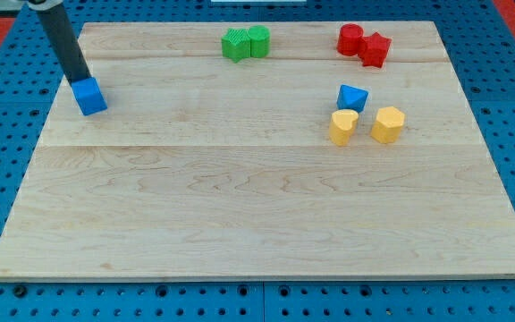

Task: Slide the blue triangle towards the centre

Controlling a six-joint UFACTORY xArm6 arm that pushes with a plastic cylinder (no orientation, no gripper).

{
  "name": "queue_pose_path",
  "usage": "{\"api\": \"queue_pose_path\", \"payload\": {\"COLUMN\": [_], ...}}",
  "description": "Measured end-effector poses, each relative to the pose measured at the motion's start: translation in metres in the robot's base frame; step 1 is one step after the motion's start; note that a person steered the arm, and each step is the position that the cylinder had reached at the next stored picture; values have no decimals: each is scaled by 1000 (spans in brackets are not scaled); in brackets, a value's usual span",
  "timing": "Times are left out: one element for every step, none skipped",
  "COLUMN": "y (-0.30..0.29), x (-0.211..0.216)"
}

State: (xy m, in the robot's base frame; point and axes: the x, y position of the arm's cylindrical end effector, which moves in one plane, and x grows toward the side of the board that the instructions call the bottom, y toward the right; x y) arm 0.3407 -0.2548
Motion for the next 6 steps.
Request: {"api": "queue_pose_path", "payload": {"y": [0,94,214,318,400,393], "x": [2,-21,-28,-26,-17,24]}}
